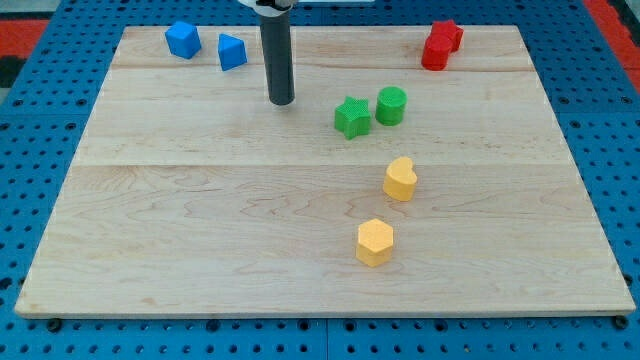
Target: Slide the green star towards the bottom center
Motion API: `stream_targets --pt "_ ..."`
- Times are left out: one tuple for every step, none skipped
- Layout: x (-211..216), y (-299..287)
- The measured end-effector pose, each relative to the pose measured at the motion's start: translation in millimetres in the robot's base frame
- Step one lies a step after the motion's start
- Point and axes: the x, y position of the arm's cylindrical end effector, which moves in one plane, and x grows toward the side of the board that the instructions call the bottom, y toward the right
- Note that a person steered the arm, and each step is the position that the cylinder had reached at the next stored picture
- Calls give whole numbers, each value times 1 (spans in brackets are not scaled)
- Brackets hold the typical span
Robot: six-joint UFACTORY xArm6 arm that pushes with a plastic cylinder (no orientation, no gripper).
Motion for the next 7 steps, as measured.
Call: stream_targets --pt "0 11" --pt "-17 60" --pt "-21 106" --pt "-21 118" --pt "-21 110" --pt "-21 107" --pt "-21 103"
